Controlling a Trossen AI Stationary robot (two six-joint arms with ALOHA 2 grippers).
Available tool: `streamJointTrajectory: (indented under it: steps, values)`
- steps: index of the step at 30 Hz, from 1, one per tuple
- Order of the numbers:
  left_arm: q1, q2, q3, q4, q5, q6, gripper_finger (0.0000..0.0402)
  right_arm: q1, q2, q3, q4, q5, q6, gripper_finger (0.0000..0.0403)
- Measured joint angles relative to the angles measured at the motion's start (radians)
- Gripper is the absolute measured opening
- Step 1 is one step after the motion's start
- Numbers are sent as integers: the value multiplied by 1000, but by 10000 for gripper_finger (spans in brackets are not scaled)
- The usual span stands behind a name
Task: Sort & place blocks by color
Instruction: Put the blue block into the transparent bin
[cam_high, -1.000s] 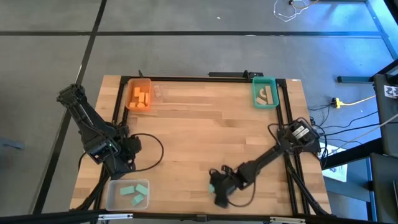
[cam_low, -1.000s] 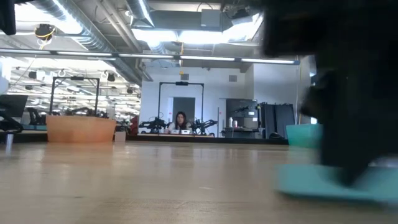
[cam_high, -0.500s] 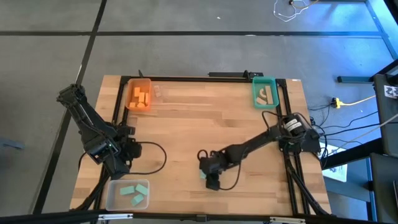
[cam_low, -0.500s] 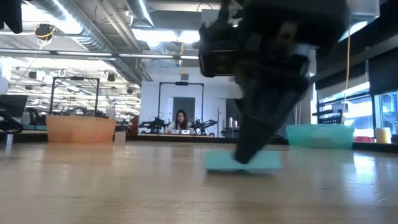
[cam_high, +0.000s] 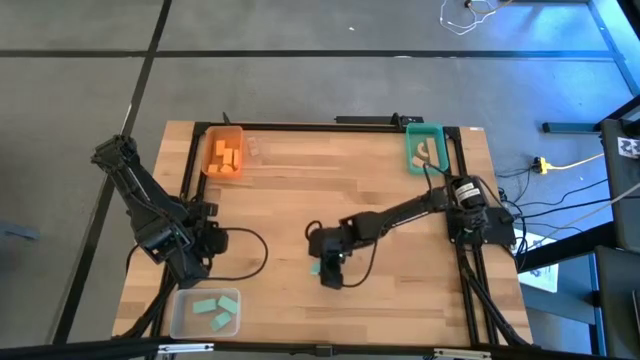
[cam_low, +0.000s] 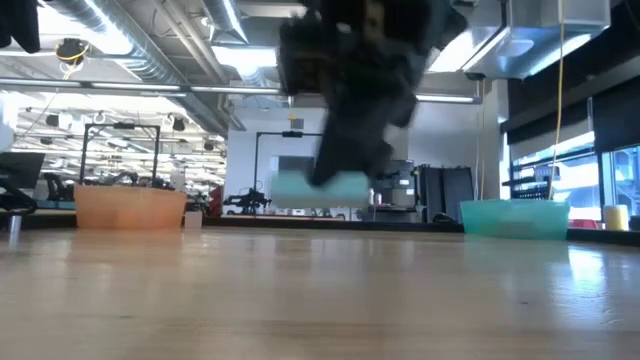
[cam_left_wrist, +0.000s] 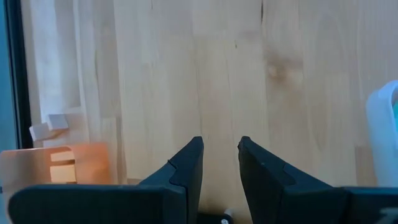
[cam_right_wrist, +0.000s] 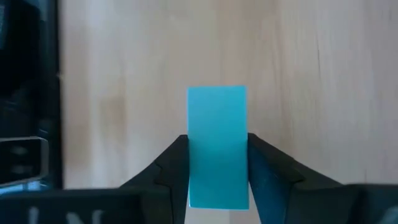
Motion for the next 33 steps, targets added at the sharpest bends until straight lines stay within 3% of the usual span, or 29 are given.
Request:
streamJointTrajectory:
  steps: [8,15,18,24,33]
  values:
    - [0,0,0,0,-6,-8,84,-74,-3,149,3,-16,-103,128]
    - [0,0,0,0,-4,69,14,-109,-4,260,0,-42,-136,128]
    - [0,0,0,2,-24,73,3,-116,-5,279,-10,-42,-137,128]
    - [30,1,0,3,-29,144,33,-120,-5,287,-18,-42,-136,128]
    - [171,3,0,28,-77,399,83,-126,-5,287,-18,-43,-137,128]
